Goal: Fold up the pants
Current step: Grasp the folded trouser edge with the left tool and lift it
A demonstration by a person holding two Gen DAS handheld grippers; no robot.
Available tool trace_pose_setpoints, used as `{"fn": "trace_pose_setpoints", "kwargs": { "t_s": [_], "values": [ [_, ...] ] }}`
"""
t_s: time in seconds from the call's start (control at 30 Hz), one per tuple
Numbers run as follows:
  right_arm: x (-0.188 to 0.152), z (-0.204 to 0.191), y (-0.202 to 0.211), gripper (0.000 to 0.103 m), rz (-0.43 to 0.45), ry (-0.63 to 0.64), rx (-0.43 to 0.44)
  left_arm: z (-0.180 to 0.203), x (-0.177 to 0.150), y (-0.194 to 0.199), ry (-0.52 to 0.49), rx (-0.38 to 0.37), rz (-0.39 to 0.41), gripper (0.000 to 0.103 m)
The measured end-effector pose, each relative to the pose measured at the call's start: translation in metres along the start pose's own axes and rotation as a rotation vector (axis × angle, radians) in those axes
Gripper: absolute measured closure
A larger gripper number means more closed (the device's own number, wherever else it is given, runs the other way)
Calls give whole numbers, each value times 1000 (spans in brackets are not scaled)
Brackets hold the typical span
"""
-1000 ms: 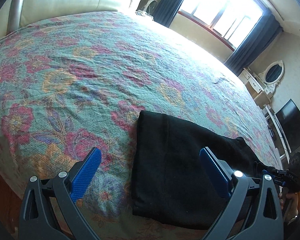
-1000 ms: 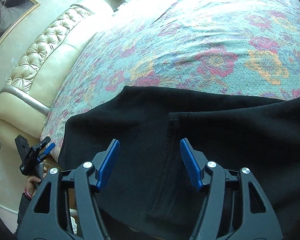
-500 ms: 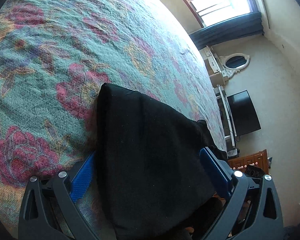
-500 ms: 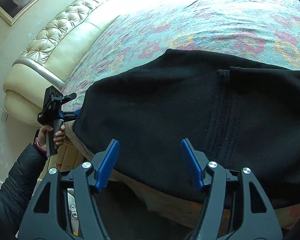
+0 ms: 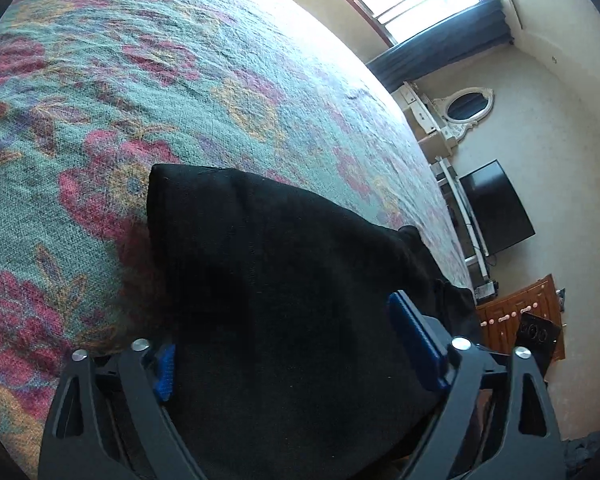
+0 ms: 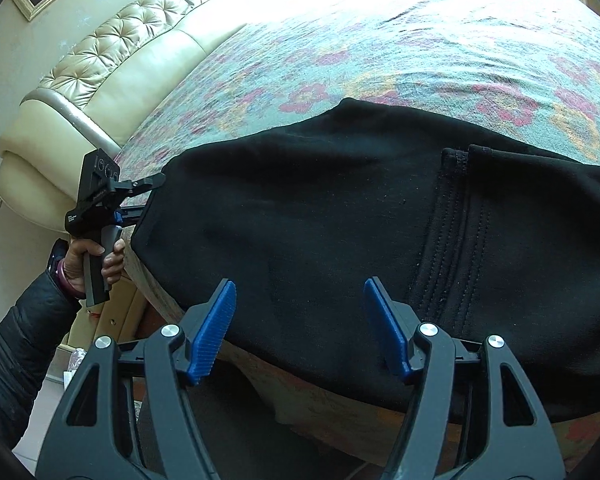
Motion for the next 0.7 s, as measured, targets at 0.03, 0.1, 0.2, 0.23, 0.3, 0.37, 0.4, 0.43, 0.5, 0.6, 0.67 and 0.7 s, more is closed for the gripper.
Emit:
{"fn": "trace_pose_setpoints", "kwargs": {
  "t_s": [0.03,0.1,0.2,0.23,0.3,0.37,0.4,0.43,0.5,0.6,0.67,0.7],
  "values": [
    [0,1,1,37,3,3,-8,-4,-1,-2,3,58,-6,56],
    [1,2,3,37,9,5,-15,-12,-1,1,52,26,-4,63],
    [2,3,7,37,21,10,-32,-13,-4,3,79,18,-13,78],
    [2,4,8,37,26,14,-40,-9,-4,4,64,26,-7,84],
    [4,4,13,34,35,27,-63,0,-3,11,36,50,24,87],
    [4,7,18,29,48,38,-83,9,2,15,27,64,50,88],
    [4,8,21,29,54,41,-87,12,3,19,37,62,65,88],
    [4,9,24,29,58,41,-87,16,3,23,47,48,74,88],
    [3,12,30,29,69,36,-87,24,5,32,57,28,88,89],
    [1,16,40,29,82,33,-102,42,9,46,48,19,106,89],
    [0,20,47,29,91,29,-108,57,10,54,56,2,113,89],
    [0,21,51,29,96,28,-114,65,12,59,52,-7,120,89]
  ]
}}
Point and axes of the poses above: each gripper's, at about its wrist camera, not at the fingertips, and y roughly against the way its jaws point, z to its right, x to its top, the point moved 4 cm from there along -y, roughly the way its jaws point, and after that the axes turned 12 degrees about x, right-handed, at the moved point
